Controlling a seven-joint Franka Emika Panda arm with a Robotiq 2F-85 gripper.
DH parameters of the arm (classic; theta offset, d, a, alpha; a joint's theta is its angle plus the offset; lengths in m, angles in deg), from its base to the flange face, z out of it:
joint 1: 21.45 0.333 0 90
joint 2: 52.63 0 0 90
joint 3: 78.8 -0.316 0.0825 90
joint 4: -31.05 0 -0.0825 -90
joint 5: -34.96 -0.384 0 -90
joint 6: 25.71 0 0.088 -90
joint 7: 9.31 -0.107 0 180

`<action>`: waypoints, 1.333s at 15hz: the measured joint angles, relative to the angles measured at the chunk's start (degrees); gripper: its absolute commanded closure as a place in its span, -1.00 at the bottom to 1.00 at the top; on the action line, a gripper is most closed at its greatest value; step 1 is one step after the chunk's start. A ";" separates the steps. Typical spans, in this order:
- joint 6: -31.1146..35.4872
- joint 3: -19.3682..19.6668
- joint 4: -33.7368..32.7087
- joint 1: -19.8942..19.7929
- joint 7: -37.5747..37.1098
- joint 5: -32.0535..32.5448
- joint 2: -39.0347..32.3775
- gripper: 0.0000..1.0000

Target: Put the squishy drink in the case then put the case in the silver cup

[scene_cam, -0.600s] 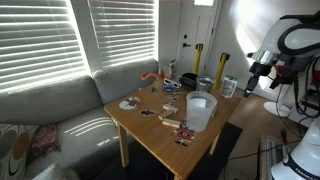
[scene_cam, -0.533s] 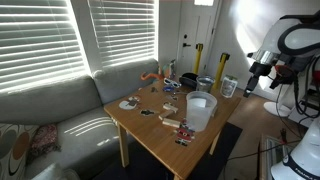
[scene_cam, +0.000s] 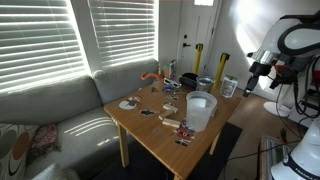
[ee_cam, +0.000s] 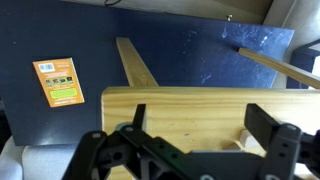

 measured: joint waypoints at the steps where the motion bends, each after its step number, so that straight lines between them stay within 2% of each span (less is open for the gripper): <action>1: 1.35 -0.02 -0.01 -0.16 -0.02 0.10 -0.27 -1.00; 4: 7.24 -0.14 -0.15 -0.48 -0.06 0.55 -1.73 -1.00; 5: 8.97 -0.33 -0.26 -0.48 -0.06 0.58 -2.31 -0.89; 6: 10.50 -0.59 -0.34 -0.48 -0.08 0.60 -2.93 -0.46; 8: 12.49 -1.17 -0.39 -0.49 -0.19 0.79 -4.13 -0.39; 17: 16.44 -2.95 -0.92 -2.31 -0.64 4.11 -9.34 0.89; 18: 16.43 -2.95 -1.19 -2.46 -0.63 4.18 -9.68 0.97; 20: 16.35 -2.96 -1.84 -2.73 -0.60 4.26 -10.32 1.00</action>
